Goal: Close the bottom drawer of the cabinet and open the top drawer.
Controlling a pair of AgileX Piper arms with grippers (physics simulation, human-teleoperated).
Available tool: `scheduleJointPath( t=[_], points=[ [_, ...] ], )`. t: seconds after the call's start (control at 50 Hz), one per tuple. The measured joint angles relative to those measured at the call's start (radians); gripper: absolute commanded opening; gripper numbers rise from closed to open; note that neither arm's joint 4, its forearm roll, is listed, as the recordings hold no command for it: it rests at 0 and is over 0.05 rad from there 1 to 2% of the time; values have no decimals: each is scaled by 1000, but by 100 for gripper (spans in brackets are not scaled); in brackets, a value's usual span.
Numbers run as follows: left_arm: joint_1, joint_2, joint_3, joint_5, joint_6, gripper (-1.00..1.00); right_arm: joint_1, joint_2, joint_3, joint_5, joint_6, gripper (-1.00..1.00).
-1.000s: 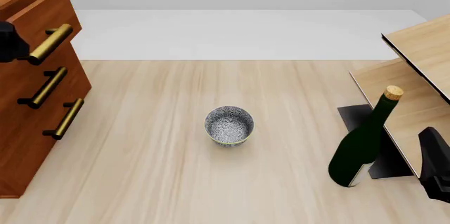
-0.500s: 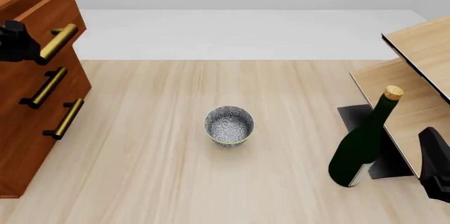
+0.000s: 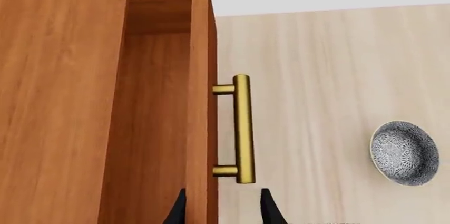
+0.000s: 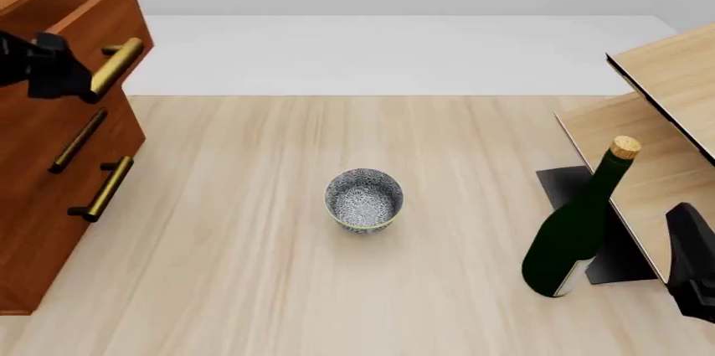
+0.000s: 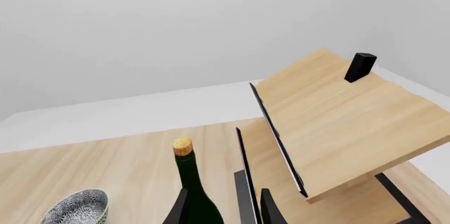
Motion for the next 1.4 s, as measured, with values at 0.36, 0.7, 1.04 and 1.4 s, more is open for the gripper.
scheduleJointPath(
  t=[0.36, 0.7, 1.04, 1.4],
  points=[
    [-58, 6, 12, -12, -35, 100, -3, 10, -2, -7, 3, 100],
    [-126, 13, 4, -14, -68, 100, -5, 12, -3, -10, 4, 100],
    [-203, 31, -8, -29, -103, 100, -8, 23, -3, -21, 5, 100],
    [-279, 50, -29, -36, -130, 100, -8, 25, -4, -21, 7, 100]
  ],
)
